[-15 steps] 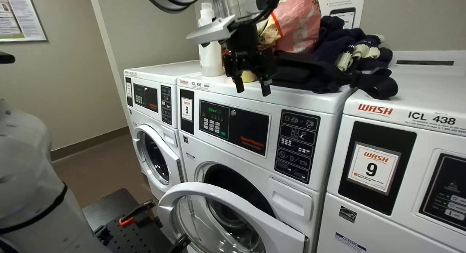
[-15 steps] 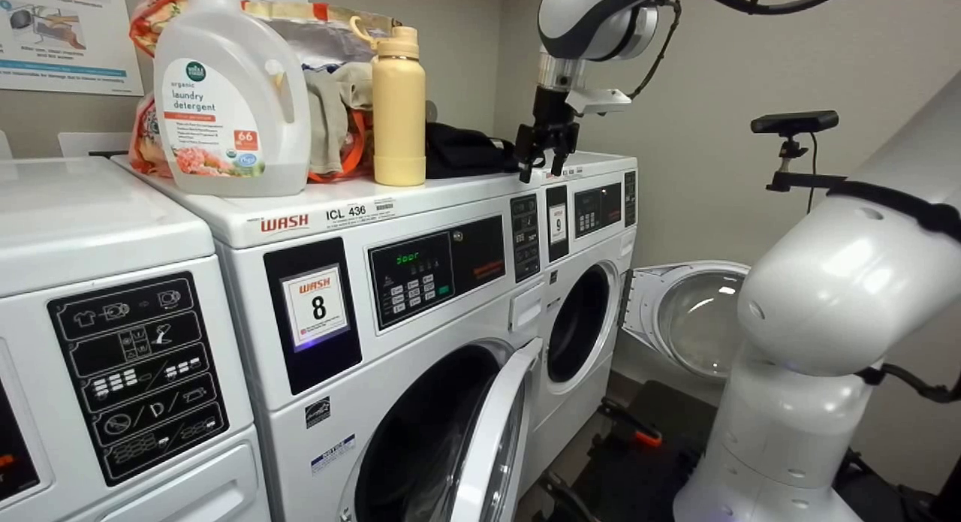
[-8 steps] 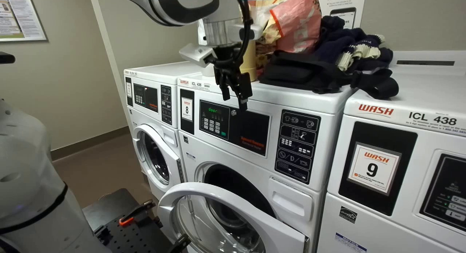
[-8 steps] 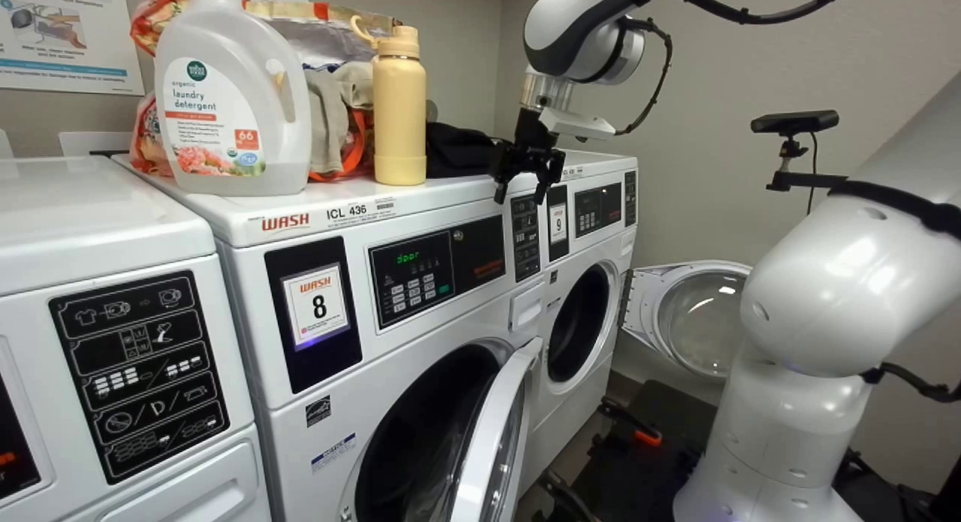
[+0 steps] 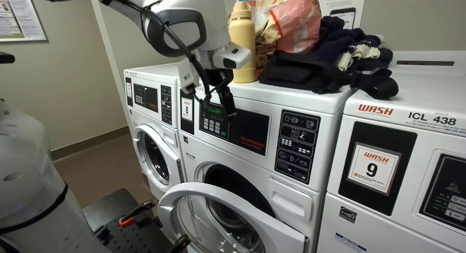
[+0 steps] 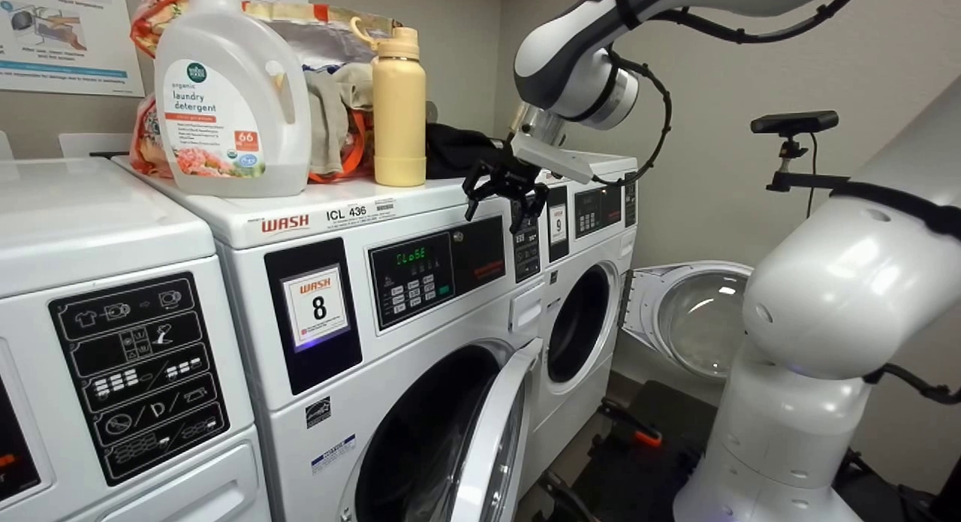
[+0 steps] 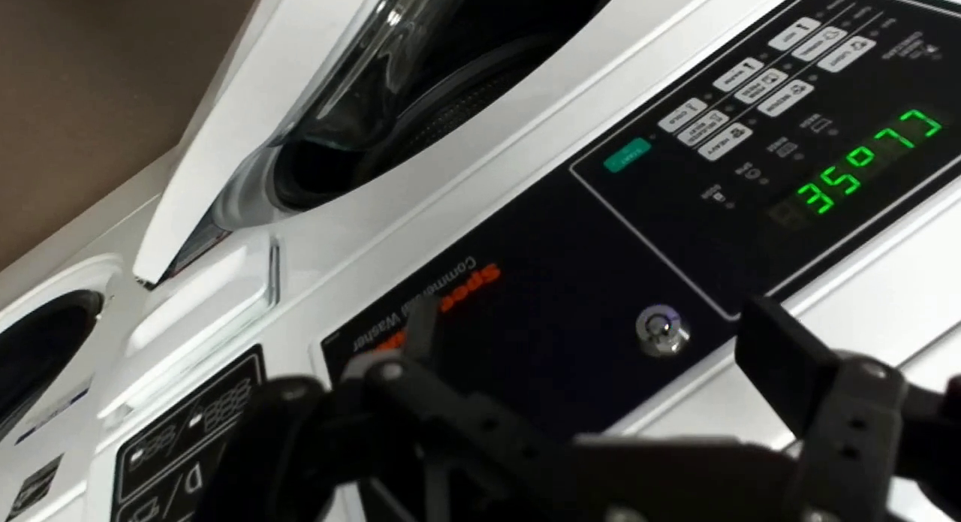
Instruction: Press the button on the washing machine
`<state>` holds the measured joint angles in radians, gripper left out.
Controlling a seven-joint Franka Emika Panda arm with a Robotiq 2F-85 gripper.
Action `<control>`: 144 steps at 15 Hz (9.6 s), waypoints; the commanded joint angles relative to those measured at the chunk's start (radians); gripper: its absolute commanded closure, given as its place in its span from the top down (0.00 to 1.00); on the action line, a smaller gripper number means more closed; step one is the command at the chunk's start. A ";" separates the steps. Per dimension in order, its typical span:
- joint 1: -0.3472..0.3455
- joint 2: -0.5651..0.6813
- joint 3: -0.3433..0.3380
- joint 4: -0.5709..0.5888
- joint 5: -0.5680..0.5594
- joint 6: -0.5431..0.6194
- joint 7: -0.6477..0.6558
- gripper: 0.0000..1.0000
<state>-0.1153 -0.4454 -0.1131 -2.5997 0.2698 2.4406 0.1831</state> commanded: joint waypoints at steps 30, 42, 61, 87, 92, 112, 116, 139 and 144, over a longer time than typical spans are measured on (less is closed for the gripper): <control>0.402 0.074 0.129 -0.180 1.129 0.553 -0.070 0.98; 0.431 0.116 0.194 -0.181 1.435 0.768 -0.200 0.78; 0.351 0.136 0.216 -0.174 1.437 0.823 -0.233 0.00; 0.287 0.367 0.191 0.018 1.345 0.779 -0.333 0.00; 0.304 0.307 0.204 -0.034 1.342 0.785 -0.316 0.00; 0.320 0.088 0.222 -0.194 1.376 0.847 -0.333 0.00; 0.330 0.060 0.219 -0.186 1.413 0.840 -0.355 0.00; 0.300 0.413 0.116 0.058 1.451 0.687 -0.570 0.00; 0.312 0.370 0.132 0.033 1.452 0.695 -0.562 0.00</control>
<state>0.2044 -0.1447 0.0190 -2.6463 1.6944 3.1164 -0.3348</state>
